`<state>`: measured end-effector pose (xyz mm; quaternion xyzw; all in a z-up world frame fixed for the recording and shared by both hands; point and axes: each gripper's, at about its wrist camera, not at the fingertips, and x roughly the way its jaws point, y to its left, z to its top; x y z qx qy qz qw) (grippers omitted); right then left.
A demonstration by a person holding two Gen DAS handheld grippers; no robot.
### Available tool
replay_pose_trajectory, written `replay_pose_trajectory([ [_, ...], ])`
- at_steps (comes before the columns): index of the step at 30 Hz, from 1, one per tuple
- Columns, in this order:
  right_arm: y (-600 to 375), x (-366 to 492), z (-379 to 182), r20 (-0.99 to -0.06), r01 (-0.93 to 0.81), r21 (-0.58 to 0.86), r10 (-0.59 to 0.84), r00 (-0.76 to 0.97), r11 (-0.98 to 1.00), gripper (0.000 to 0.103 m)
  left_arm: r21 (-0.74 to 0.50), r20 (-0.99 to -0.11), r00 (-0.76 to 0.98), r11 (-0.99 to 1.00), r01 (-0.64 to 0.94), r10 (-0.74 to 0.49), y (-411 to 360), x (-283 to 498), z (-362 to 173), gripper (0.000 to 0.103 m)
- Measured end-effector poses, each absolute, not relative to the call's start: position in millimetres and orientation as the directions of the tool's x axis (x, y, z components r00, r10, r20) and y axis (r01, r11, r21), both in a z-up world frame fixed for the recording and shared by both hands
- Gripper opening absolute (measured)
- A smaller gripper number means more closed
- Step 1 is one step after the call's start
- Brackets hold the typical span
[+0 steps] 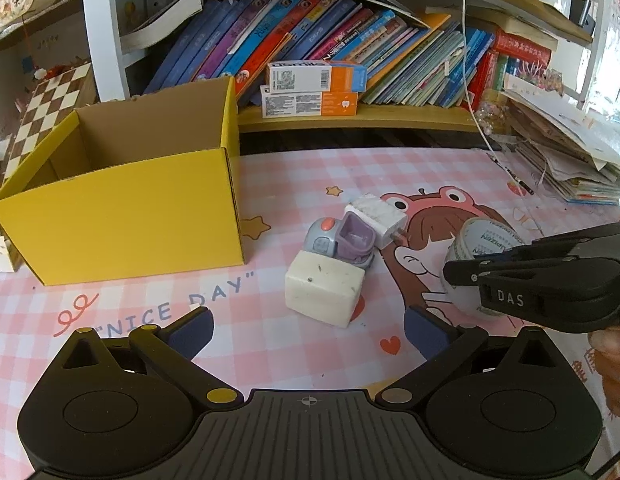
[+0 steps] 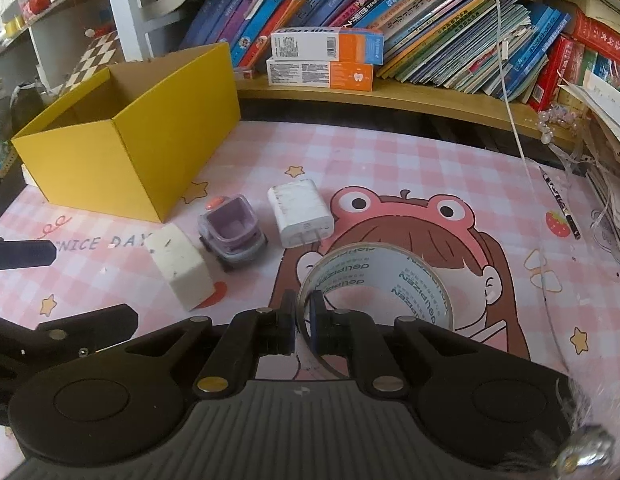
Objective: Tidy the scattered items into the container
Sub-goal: 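Close the left tool on the white soap bar while the right tool holds the tape roll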
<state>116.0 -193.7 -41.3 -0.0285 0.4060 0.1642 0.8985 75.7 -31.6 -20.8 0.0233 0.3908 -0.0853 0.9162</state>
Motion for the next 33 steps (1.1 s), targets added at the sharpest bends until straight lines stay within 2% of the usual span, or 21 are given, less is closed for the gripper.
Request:
replay_pose_trajectory([
  [20,-206,84,-29,-0.722,-0.222,0.132,0.247,0.646,0.966,0.007,-0.003,-0.712,0.679,0.967,0.254,-0.181,-39,80,-23,0.099],
  [33,-206,77,-24,-0.718,-0.174,0.083,0.179,0.673,0.981,0.007,0.032,-0.719,0.665,0.947,0.319,-0.199,-48,111,-45,0.089],
])
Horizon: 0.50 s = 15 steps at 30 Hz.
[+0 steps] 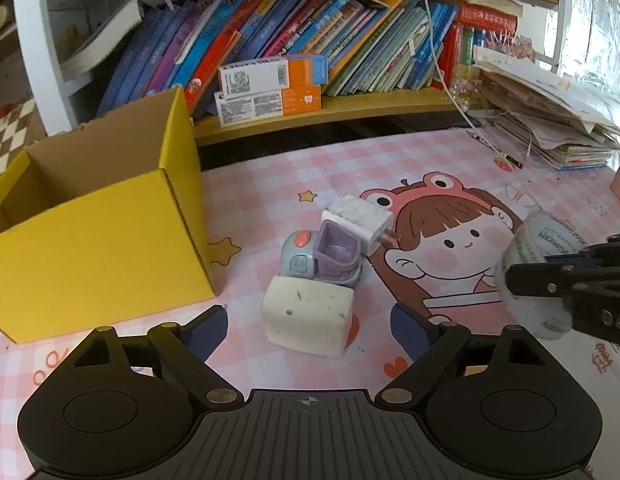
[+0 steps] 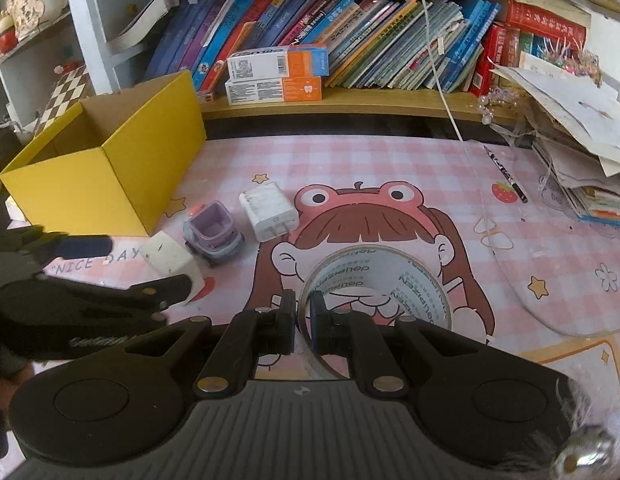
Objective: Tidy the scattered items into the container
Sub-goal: 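Close the left tool on the white soap bar while the right tool holds the tape roll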
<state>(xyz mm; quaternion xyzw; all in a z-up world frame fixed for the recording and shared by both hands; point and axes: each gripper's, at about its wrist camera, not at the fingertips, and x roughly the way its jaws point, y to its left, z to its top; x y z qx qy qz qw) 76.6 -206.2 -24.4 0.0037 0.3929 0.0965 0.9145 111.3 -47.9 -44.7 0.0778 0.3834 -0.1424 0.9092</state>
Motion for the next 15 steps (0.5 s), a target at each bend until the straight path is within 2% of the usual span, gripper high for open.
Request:
replay_pose_trajectory([
  [8,-204,80,-28,-0.729,-0.173,0.065,0.165,0.664,0.983,0.007,0.018,-0.746,0.633,0.944,0.33,-0.207,-46,124,-61,0.088],
  [15,-204,84,-32,-0.74,-0.159,0.062,0.152,0.655,0.985,0.008,0.012,-0.762,0.612,0.941,0.339,-0.211,-45,132,-69,0.076],
])
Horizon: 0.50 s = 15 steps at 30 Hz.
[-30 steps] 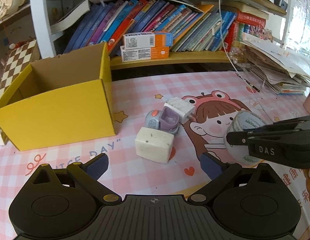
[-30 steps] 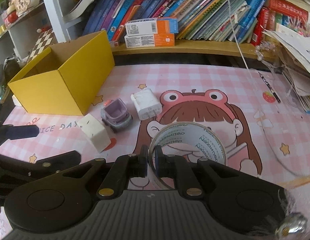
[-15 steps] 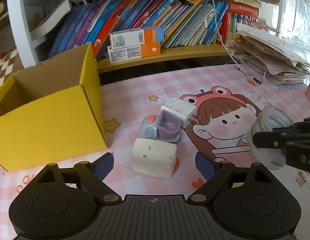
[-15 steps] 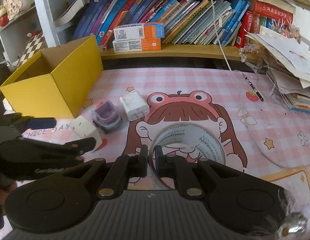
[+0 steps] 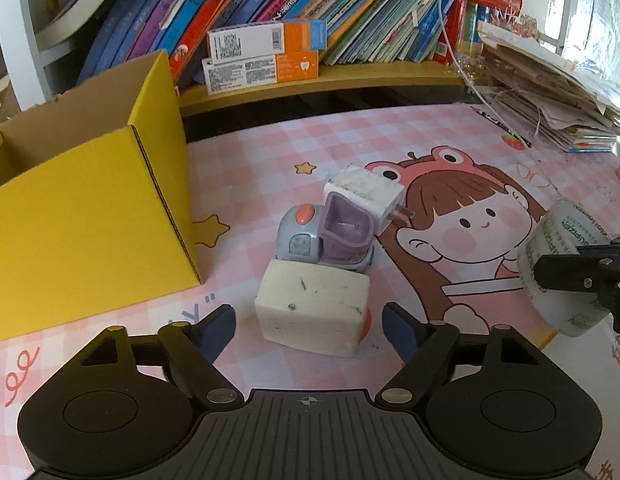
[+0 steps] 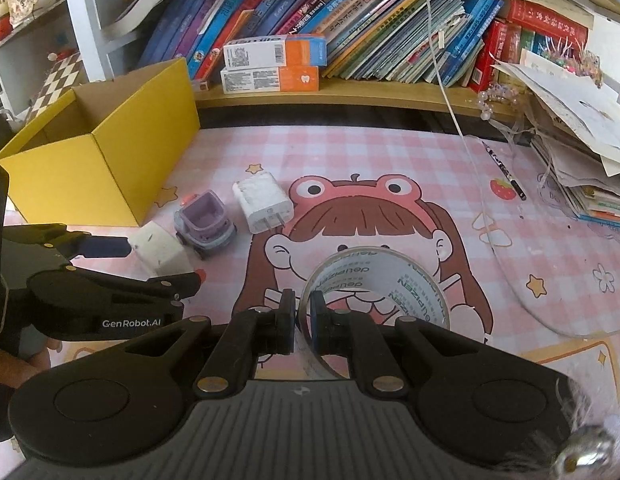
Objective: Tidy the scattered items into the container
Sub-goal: 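Close the left tool on the white soap bar while the right tool holds the tape roll, then lift the white soap bar with the left tool toward the yellow box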
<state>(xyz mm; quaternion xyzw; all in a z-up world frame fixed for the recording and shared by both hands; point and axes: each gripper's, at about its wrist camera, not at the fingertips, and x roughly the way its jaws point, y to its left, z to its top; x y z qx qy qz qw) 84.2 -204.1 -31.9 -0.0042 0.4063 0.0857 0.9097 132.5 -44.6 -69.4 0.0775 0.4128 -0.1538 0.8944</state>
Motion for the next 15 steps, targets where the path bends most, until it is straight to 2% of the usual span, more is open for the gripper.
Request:
replay_pose_trajectory([
  [8,-205.0,86.4,-34.5,-0.748,-0.148,0.057,0.14,0.649,0.987,0.008,0.005,-0.771,0.598,0.937,0.349,-0.218,-45.2,137.0,-75.3,0.068],
  [15,-204.1,84.2,-33.8,-0.748,-0.15,0.057,0.142,0.649,0.987,0.008,0.009,-0.757,0.611,0.932,0.363,-0.231,-45.0,135.5,-74.8,0.053],
])
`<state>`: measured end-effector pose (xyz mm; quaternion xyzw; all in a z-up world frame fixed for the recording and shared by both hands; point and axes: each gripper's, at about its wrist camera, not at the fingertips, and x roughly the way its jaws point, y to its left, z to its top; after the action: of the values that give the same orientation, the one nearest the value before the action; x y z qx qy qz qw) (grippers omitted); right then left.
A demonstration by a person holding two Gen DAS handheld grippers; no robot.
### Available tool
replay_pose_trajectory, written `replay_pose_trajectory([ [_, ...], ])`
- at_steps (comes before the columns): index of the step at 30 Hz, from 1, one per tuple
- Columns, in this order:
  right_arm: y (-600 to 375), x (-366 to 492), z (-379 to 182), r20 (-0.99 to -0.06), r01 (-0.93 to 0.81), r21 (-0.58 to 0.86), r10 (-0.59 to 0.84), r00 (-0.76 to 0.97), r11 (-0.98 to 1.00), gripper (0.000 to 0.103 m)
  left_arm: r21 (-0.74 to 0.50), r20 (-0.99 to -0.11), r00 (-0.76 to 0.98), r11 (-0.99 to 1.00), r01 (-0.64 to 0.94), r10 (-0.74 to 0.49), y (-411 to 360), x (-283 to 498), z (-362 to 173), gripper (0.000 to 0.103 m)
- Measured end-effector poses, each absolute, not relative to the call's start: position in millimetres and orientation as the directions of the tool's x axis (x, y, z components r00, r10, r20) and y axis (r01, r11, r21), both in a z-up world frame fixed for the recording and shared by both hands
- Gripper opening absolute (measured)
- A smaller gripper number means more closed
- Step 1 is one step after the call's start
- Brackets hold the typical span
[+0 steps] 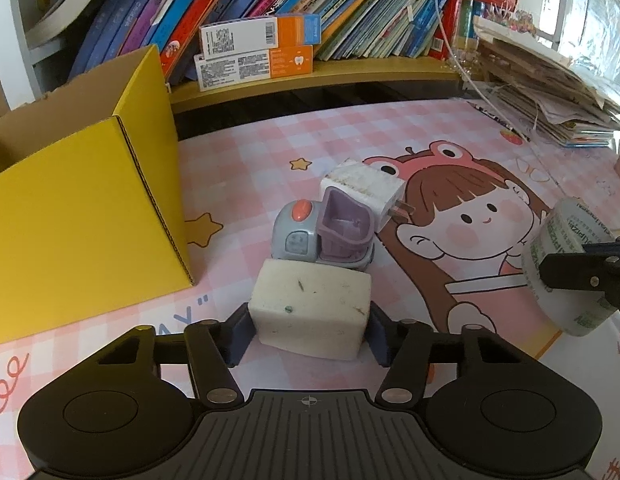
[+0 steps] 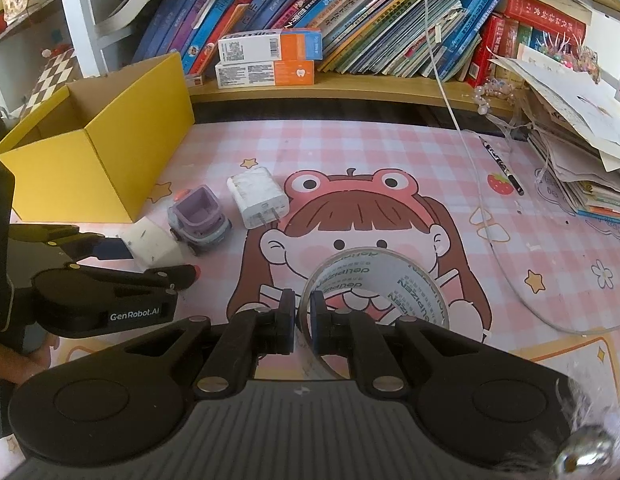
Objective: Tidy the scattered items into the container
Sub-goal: 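Lift the white soap bar with the left tool toward the yellow box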
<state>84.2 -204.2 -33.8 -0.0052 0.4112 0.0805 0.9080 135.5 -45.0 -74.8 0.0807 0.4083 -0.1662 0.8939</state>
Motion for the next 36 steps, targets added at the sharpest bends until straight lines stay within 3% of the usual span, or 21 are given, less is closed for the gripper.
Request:
replay_pose_trajectory([
  [9,-204,79,-29,-0.737,-0.152,0.059,0.145,0.66,0.987,0.008,-0.049,-0.743,0.615,0.938,0.344,-0.264,-35,127,-62,0.046],
  [36,-183,44,-4,-0.698,-0.208,0.093,0.212,0.684,0.974,0.008,-0.028,-0.659,0.696,0.934,0.355,-0.284,-5,51,0,0.046],
])
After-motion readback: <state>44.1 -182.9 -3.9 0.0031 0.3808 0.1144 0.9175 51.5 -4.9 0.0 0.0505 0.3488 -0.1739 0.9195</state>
